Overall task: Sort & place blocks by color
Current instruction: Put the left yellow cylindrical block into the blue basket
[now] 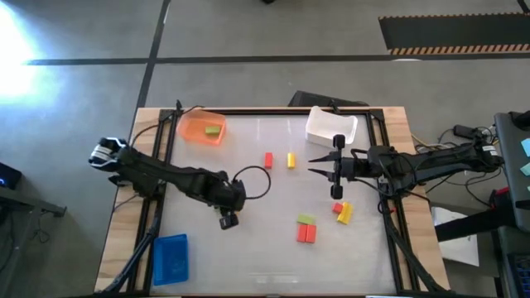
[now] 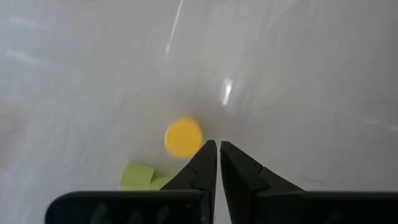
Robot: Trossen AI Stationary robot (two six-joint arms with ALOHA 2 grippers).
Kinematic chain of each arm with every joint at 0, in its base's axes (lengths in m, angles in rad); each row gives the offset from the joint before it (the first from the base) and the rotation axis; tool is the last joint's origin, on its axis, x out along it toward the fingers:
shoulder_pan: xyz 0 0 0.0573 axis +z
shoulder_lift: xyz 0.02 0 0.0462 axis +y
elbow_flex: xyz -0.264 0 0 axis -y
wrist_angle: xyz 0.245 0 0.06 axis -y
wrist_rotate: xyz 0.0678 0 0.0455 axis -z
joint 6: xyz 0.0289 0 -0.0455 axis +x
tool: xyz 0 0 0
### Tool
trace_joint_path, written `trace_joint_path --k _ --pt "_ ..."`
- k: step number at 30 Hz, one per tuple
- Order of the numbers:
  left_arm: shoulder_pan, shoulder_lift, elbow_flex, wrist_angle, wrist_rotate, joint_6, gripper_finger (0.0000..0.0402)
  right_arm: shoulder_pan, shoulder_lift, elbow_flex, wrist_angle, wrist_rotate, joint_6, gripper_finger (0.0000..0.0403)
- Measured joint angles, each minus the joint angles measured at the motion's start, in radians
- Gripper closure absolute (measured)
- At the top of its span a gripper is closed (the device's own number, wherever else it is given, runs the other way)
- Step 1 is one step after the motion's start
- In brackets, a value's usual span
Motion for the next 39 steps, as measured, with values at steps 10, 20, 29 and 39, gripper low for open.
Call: trace_joint_path --k 10,20,29,39 --pt "0.018 0.015 -0.014 0.001 -0.005 0.034 0.0338 0.000 0.001 0.000 0.000 0.000 0.000 0.0305" --pt "0.020 0.042 -0.046 0.022 -0.019 0.035 0.0172 0.000 0.001 0.000 -0.004 0.000 0.003 0.0302" --pt "0.027 0.129 -0.046 0.062 -0.040 0.105 0.0146 0.000 0.001 0.000 -0.006 0.000 0.003 0.0300" --pt "0.040 0.169 -0.046 0.063 -0.045 0.114 0.0162 0.000 0.001 0.000 -0.008 0.000 0.010 0.0298"
